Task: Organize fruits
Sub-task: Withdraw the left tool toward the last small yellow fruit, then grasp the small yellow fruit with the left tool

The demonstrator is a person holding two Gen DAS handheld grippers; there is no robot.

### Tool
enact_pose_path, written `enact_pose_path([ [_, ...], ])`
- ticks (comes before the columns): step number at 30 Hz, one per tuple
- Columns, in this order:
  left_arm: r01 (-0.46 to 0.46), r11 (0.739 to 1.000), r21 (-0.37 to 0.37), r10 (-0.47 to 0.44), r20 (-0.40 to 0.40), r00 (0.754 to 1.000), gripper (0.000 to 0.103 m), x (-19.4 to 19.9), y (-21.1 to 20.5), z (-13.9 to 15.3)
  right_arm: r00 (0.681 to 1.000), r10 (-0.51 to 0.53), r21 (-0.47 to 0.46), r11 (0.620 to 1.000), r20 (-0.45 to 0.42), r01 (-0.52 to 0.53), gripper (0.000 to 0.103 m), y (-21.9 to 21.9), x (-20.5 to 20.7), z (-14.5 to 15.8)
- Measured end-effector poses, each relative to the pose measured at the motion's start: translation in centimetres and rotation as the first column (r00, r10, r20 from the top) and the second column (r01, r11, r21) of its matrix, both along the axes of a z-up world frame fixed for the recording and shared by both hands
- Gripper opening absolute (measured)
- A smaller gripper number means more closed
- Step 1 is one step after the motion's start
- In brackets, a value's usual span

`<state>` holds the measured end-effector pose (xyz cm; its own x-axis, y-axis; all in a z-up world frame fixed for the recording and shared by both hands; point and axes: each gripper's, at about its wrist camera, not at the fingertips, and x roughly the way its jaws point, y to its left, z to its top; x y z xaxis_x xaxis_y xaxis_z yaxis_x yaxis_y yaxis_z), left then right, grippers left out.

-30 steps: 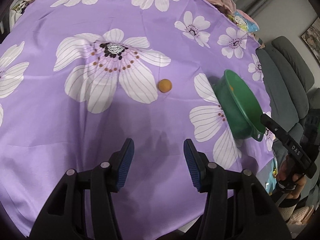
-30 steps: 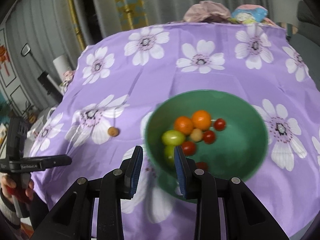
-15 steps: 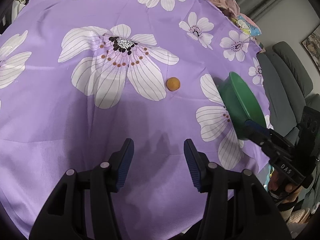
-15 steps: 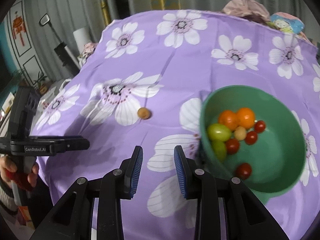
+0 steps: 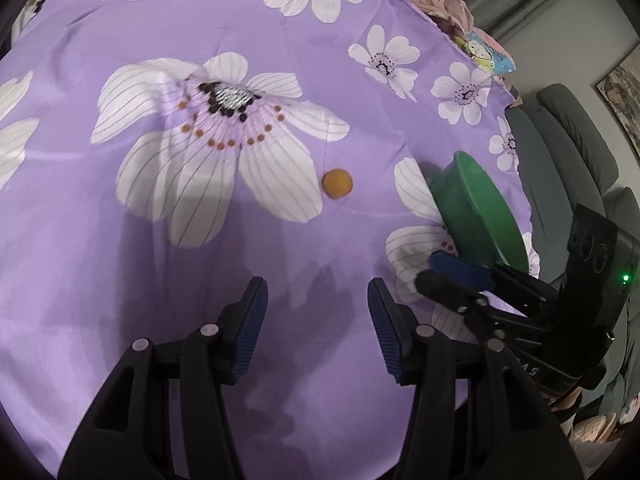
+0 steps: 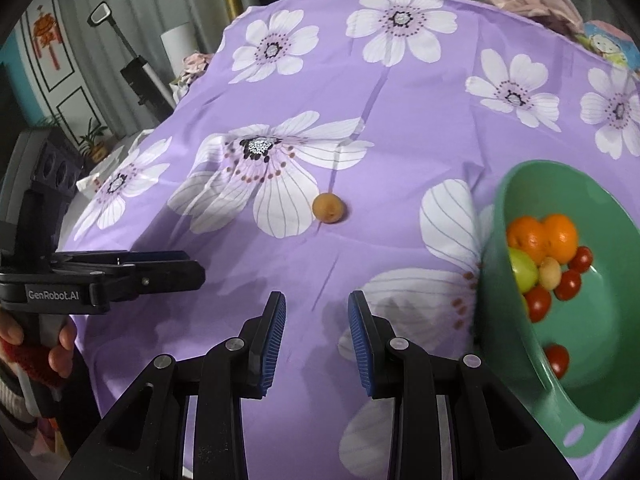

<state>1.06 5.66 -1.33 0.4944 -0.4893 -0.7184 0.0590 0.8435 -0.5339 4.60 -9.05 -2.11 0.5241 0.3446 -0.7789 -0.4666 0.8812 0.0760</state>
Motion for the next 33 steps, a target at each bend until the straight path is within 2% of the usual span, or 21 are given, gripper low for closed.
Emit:
enact_pose_path([
  [10, 0.038, 0.999, 0.019, -0.038, -0.005, 0.999, 0.051, 3.8, -1.4, 0.2, 1.000, -0.004, 0.019, 1.000, -0.031, 0.004, 0.033, 0.6, 2.9, -0.9],
  [16, 0.049, 0.999, 0.007, -0.049, -0.026, 0.998, 0.051, 6.2, -1.7, 0.0, 1.000, -0.006, -0.009, 1.000, -0.027, 0.006, 0.033, 1.2, 4.2, -1.0],
  [21, 0.059, 0.997, -0.049, -0.061, -0.055, 0.997, 0.051, 7.7, -1.5, -0.5, 0.999, -0.002, -0.014, 1.000, -0.036, 0.002, 0.033, 1.5, 5.4, -1.4],
  [25, 0.059, 0.997, -0.057, -0.063, -0.068, 0.996, 0.050, 8.3, -1.6, -0.7, 0.997, 0.004, 0.018, 1.000, -0.080, -0.003, 0.033, 1.3, 6.2, -1.8],
  [33, 0.065, 0.994, -0.088, -0.074, -0.106, 0.992, 0.050, 10.2, -1.7, -1.4, 0.997, 0.010, -0.006, 1.000, -0.081, -0.010, 0.033, 2.0, 7.5, -2.1],
])
